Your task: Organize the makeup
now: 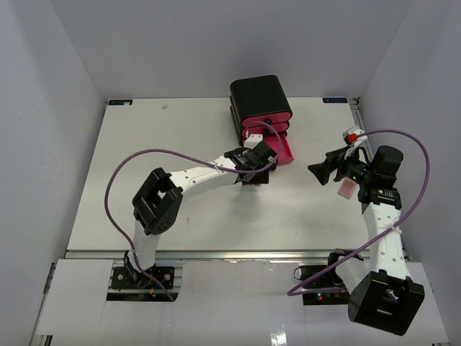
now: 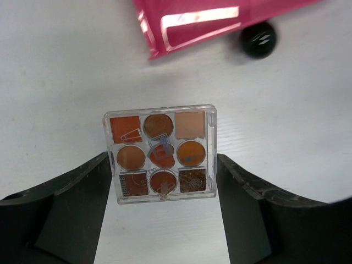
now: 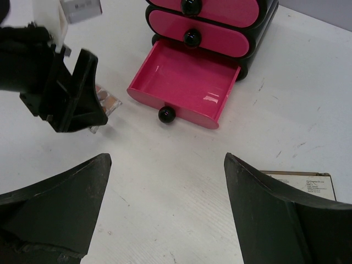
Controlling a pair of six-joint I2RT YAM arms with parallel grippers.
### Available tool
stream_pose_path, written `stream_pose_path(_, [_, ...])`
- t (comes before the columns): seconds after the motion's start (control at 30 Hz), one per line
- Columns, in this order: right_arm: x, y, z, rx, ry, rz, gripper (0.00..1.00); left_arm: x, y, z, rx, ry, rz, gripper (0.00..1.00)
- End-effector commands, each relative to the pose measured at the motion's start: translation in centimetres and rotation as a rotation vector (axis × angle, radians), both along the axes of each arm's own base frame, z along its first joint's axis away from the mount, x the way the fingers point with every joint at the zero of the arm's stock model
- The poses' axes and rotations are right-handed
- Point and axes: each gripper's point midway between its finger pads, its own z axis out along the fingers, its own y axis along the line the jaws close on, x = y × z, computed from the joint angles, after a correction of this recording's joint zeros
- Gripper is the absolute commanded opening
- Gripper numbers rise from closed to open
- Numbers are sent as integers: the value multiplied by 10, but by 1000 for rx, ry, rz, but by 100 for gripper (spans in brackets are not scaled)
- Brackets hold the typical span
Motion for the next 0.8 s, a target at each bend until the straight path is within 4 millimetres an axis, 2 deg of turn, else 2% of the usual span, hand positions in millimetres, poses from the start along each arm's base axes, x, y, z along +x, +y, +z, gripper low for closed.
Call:
stream_pose_path(0.0, [0,-2,8,0,-33,-2,90,32,-29,78,-125,-173,0,20])
stream_pose_path(0.07, [0,-3,8,-1,-34,-7,90,46,-43,95,-160,-208,2,21])
stream_pose_path(0.1, [0,-3,8,-2,-34,-10,90,51,-47,88,-156,-202,3,21])
stream_pose_path(0.23, [0,-5,9,-2,-38,-18,90,79,-66,104,-224,-242,35,21])
stream_pose_path(0.27, [0,-6,9,-1,-38,-19,90,85,-70,101,-234,-245,44,21])
stream_pose_path(0.43, [0,-7,11,-1,-42,-23,90,111,-86,116,-332,-286,73,21])
stream_pose_path(0.57, [-1,-8,12,1,-44,-28,90,122,-95,112,-368,-292,78,21])
stream_pose_path(0.77, [-1,-8,14,1,-49,-32,90,129,-99,84,-373,-255,101,21])
